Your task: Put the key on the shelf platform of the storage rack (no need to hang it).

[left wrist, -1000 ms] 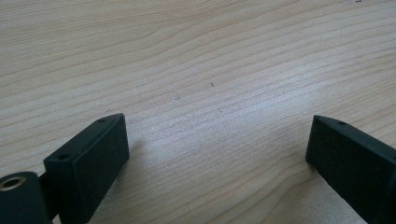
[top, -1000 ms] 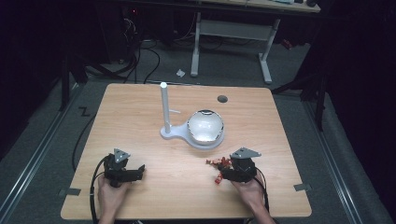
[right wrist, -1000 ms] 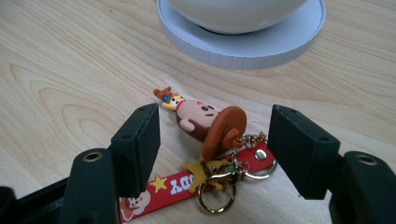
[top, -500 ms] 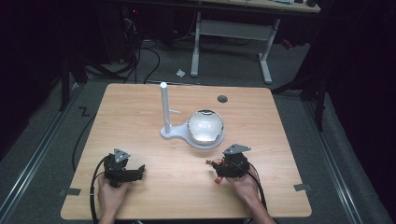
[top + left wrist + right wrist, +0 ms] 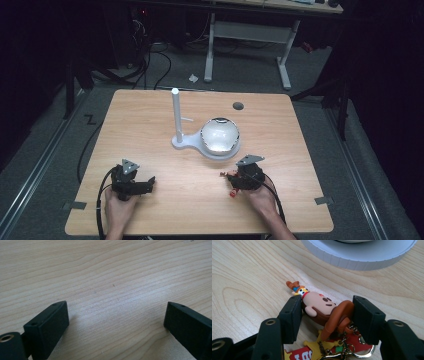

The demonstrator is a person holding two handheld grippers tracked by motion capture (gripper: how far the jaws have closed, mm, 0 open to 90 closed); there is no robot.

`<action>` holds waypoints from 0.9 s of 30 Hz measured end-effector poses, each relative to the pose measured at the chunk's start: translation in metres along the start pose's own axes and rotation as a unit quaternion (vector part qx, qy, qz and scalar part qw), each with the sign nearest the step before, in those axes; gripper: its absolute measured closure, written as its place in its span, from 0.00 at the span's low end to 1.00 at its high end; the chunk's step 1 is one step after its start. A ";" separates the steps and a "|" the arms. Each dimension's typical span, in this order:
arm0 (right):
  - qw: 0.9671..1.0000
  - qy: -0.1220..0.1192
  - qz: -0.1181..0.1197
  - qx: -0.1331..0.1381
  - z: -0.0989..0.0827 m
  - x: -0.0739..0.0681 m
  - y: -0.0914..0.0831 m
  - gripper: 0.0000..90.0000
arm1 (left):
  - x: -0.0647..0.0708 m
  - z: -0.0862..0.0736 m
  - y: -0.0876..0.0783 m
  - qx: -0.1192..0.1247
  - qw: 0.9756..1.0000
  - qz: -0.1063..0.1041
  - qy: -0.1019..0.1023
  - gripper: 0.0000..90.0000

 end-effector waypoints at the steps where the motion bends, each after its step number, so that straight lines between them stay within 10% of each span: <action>1: 1.000 0.000 0.002 0.000 0.000 0.000 0.000 0.48 | 0.000 0.000 0.000 0.000 1.000 0.000 0.000 0.07; 27: 0.999 -0.012 0.042 0.030 0.005 0.005 -0.018 0.51 | 0.000 0.000 0.000 0.000 1.000 0.000 0.000 0.07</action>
Point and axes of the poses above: each handheld gripper's, and its own axes: y roughly forward along the jaws, z roughly out of its top, x roughly to its right, the point moved 9 cm from there along y, roughly forward along the jaws, and after that the axes turned 15 degrees about -y, right-handed, at the moved point
